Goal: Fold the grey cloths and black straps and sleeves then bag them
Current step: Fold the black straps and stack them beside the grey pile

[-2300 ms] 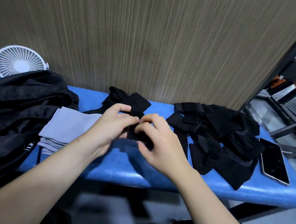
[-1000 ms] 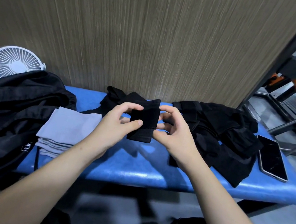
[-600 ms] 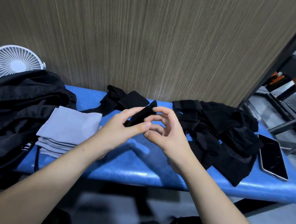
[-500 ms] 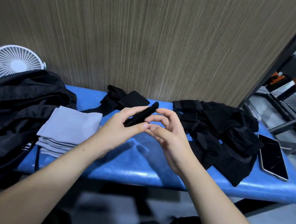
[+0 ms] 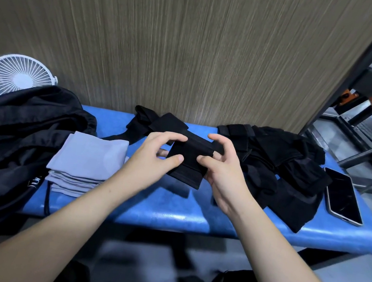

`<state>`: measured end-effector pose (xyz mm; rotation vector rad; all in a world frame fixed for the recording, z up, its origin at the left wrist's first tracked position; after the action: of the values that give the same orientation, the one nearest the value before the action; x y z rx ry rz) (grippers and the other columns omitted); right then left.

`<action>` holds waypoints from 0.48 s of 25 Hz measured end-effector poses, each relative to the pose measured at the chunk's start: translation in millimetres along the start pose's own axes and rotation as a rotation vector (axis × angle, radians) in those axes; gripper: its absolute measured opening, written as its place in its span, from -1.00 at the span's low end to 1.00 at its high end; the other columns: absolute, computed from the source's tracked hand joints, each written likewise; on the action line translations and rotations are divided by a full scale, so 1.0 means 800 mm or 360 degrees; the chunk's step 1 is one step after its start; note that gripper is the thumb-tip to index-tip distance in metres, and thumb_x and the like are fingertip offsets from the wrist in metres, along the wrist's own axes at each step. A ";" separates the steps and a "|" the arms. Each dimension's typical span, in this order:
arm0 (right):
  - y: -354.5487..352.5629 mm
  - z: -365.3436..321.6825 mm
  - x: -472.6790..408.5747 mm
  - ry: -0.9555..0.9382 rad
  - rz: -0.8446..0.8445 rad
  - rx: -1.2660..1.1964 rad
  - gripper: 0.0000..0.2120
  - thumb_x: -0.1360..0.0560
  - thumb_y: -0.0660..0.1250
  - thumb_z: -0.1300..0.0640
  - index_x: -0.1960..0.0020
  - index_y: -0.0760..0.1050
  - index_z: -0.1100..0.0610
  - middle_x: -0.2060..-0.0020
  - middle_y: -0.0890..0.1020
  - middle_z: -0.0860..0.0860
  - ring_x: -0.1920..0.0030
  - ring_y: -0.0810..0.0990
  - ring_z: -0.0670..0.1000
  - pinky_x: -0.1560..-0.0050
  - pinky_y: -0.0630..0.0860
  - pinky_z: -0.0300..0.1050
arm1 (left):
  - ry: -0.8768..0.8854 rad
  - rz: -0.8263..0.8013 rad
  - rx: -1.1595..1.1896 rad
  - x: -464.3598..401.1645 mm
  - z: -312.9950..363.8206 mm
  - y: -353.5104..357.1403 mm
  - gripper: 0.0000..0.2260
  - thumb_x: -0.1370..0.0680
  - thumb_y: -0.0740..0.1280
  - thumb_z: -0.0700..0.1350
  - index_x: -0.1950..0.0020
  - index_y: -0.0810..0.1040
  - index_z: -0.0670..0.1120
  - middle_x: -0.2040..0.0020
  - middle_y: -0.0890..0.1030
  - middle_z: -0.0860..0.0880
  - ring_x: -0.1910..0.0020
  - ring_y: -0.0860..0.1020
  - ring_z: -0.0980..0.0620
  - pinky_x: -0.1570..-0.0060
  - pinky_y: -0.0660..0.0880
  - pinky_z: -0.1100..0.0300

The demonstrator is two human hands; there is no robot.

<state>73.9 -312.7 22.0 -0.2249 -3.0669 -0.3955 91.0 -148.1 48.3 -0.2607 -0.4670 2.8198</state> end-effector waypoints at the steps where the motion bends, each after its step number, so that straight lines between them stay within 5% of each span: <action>1: 0.003 0.000 0.000 0.0001 -0.0036 0.0014 -0.55 -0.51 0.27 0.47 -0.25 0.48 0.03 0.08 0.68 0.14 0.10 0.65 0.06 0.05 0.60 -0.02 | -0.0055 0.0010 0.0029 -0.001 -0.004 -0.002 -0.70 -0.57 0.37 -0.20 -0.22 0.58 0.14 -0.23 0.49 0.12 0.17 0.54 0.29 0.04 0.47 0.30; 6: 0.008 0.009 -0.003 0.0056 -0.0160 0.0207 -0.67 -0.50 0.32 0.44 -0.14 0.56 0.11 0.05 0.60 0.17 0.06 0.62 0.13 -0.10 0.61 0.19 | -0.0211 -0.0054 0.0190 -0.003 -0.021 -0.005 -0.73 -0.55 0.36 -0.28 -0.12 0.64 0.06 0.00 0.64 -0.09 0.12 0.59 0.12 0.02 0.57 0.20; 9: -0.004 0.017 -0.005 0.0084 -0.0074 0.0666 -0.73 -0.47 0.42 0.34 -0.07 0.58 0.04 0.00 0.53 0.12 0.17 0.58 0.06 0.11 0.59 0.01 | -0.0337 -0.0087 -0.0027 -0.005 -0.048 -0.002 -0.78 -0.53 0.41 -0.21 -0.08 0.63 0.09 0.16 0.55 -0.19 0.18 0.52 0.01 0.04 0.52 0.03; 12: -0.011 0.027 -0.010 0.0109 -0.0047 0.0975 -0.76 -0.45 0.46 0.28 -0.05 0.54 0.04 -0.04 0.54 0.06 0.25 0.55 0.01 0.26 0.49 -0.17 | -0.0364 -0.0165 -0.0242 -0.004 -0.066 0.005 -0.81 -0.52 0.43 -0.13 -0.06 0.60 0.12 0.24 0.44 -0.05 0.25 0.42 0.03 0.14 0.39 0.11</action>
<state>79.7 -316.3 -1.2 -0.1326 -2.9469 0.5219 104.7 -137.4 -2.1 0.0574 -0.7237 2.7273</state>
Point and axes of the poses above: each hand's wrist, its own x-axis away from the middle knuckle, its own y-axis out of the palm, z = x × y, the point moved 9 cm from there along -x, towards the middle knuckle
